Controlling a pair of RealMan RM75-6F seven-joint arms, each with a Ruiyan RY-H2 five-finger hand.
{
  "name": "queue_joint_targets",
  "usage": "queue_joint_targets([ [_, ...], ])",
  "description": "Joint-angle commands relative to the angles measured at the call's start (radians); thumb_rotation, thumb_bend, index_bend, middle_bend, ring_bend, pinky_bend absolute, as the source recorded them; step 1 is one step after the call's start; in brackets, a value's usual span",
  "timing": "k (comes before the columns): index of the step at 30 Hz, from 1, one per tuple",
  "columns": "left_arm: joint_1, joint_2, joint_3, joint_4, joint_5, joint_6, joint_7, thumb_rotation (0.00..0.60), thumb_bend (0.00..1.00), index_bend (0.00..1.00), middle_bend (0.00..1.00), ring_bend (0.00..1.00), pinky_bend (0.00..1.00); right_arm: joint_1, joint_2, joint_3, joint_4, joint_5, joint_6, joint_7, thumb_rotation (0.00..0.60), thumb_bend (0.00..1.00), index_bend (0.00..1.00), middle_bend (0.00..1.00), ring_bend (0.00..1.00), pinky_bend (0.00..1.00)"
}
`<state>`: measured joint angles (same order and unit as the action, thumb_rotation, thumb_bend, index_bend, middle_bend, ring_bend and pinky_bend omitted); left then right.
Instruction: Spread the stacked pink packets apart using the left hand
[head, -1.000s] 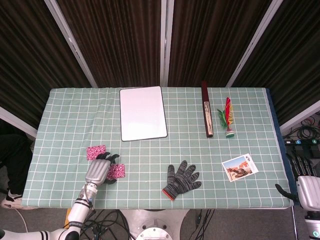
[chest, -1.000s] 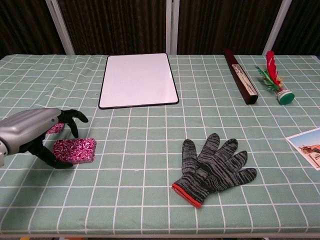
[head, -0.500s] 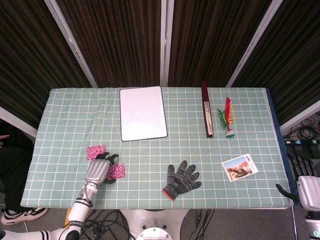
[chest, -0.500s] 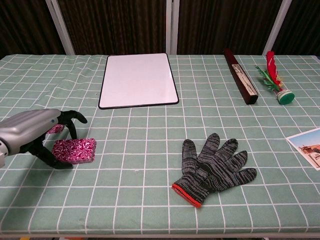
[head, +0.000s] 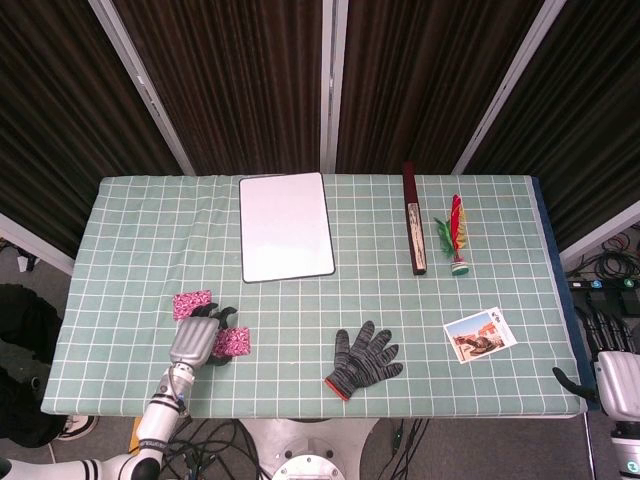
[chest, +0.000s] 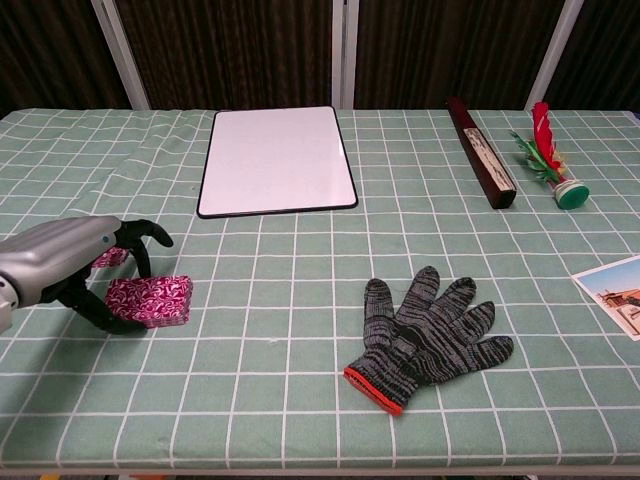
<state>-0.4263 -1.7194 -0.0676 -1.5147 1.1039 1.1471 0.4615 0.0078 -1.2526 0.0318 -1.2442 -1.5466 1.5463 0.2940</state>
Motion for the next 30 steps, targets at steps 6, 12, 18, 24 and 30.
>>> queue_joint_targets([
  [6, 0.000, -0.004, -0.001, 0.002, 0.003, 0.005, 0.001, 0.600, 0.16, 0.23, 0.44, 0.16, 0.18, -0.001, 0.001, 0.001, 0.002, 0.001, 0.002, 0.004, 0.600, 0.09, 0.00, 0.00, 0.00, 0.00],
  [12, 0.003, -0.003, -0.002, -0.004, 0.006, 0.010, -0.005, 0.600, 0.20, 0.25, 0.47, 0.18, 0.18, -0.001, 0.000, 0.001, 0.005, 0.001, 0.001, 0.006, 0.600, 0.09, 0.00, 0.00, 0.00, 0.00],
  [18, 0.006, 0.002, -0.006, -0.010, 0.007, 0.010, -0.018, 0.600, 0.22, 0.25, 0.48, 0.18, 0.18, 0.000, -0.001, 0.002, 0.005, 0.003, -0.003, 0.005, 0.600, 0.09, 0.00, 0.00, 0.00, 0.00],
  [24, 0.010, 0.005, -0.009, -0.013, 0.013, 0.011, -0.043, 0.600, 0.23, 0.25, 0.48, 0.18, 0.18, 0.001, 0.000, 0.003, 0.004, 0.005, -0.004, 0.004, 0.600, 0.09, 0.00, 0.00, 0.00, 0.00],
  [30, -0.001, 0.018, -0.031, -0.031, 0.023, 0.014, -0.051, 0.600, 0.24, 0.25, 0.48, 0.18, 0.18, 0.003, 0.004, 0.004, -0.005, 0.004, -0.007, -0.002, 0.600, 0.09, 0.00, 0.00, 0.00, 0.00],
])
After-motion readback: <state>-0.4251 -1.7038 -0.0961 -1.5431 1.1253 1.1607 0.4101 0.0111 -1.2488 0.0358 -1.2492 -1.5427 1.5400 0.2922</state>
